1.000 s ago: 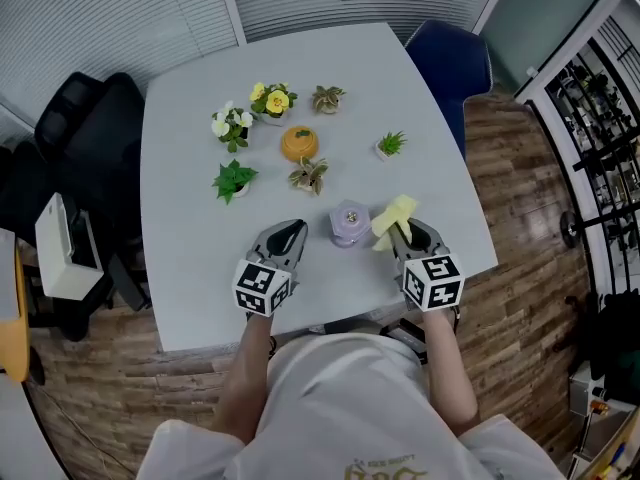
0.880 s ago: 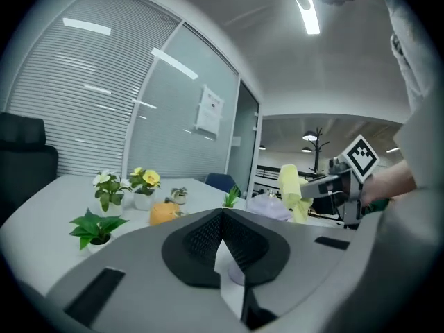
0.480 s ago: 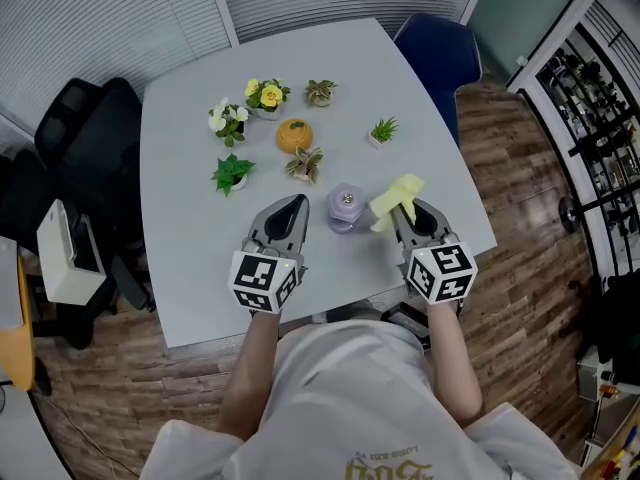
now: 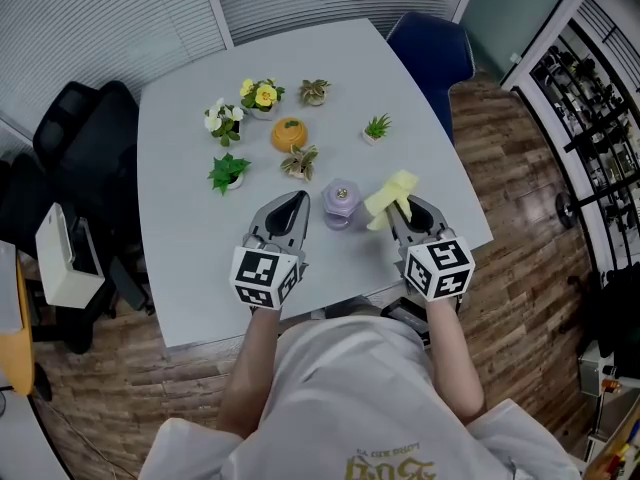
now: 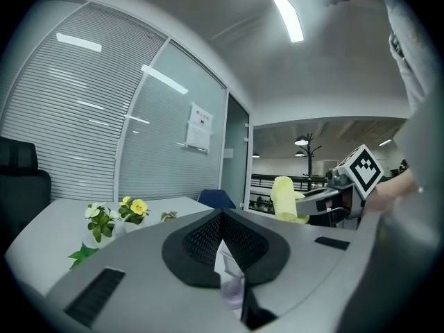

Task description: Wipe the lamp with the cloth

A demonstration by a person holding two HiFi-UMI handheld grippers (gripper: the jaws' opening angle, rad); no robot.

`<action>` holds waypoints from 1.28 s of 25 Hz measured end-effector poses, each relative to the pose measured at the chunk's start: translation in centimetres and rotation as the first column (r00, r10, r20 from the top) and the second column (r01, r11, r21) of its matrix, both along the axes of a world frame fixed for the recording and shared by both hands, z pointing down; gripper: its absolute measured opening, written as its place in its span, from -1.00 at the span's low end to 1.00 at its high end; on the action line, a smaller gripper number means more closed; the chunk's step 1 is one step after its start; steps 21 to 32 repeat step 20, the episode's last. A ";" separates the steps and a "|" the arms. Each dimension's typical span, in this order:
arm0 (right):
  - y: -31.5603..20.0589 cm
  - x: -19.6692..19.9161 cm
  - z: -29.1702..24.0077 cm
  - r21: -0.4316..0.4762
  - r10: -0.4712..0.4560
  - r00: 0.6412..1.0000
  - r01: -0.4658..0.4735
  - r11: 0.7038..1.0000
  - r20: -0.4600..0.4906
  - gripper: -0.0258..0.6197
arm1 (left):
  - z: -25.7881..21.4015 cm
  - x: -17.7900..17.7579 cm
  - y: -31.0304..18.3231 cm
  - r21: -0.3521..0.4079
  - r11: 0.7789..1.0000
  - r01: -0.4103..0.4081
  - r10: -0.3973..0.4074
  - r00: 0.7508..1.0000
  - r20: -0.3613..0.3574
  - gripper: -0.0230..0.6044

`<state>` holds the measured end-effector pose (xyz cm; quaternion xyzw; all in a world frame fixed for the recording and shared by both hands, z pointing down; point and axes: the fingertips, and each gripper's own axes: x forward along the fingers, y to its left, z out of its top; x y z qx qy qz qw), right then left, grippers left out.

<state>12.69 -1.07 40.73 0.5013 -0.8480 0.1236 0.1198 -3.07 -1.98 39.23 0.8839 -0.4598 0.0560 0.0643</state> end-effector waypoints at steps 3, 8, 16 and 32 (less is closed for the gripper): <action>0.1 0.1 0.0 -0.001 0.001 1.000 -0.001 1.000 0.005 -0.72 | 0.0 0.2 0.1 0.001 1.000 -0.008 0.008 1.000 0.002 -0.92; 0.2 -0.2 -0.2 0.000 -0.005 1.000 0.005 1.000 0.007 -0.72 | -0.2 0.3 0.2 0.005 1.000 -0.014 0.014 1.000 0.002 -0.92; 0.3 -0.9 -0.4 0.000 -0.021 1.000 0.021 1.000 0.015 -0.72 | -0.3 0.1 0.3 0.020 0.999 -0.026 0.025 1.000 0.018 -0.92; 0.3 -1.4 -0.4 0.003 -0.029 1.000 0.029 1.000 0.012 -0.72 | -0.2 -0.7 0.2 0.021 1.000 -0.016 0.015 1.000 0.013 -0.92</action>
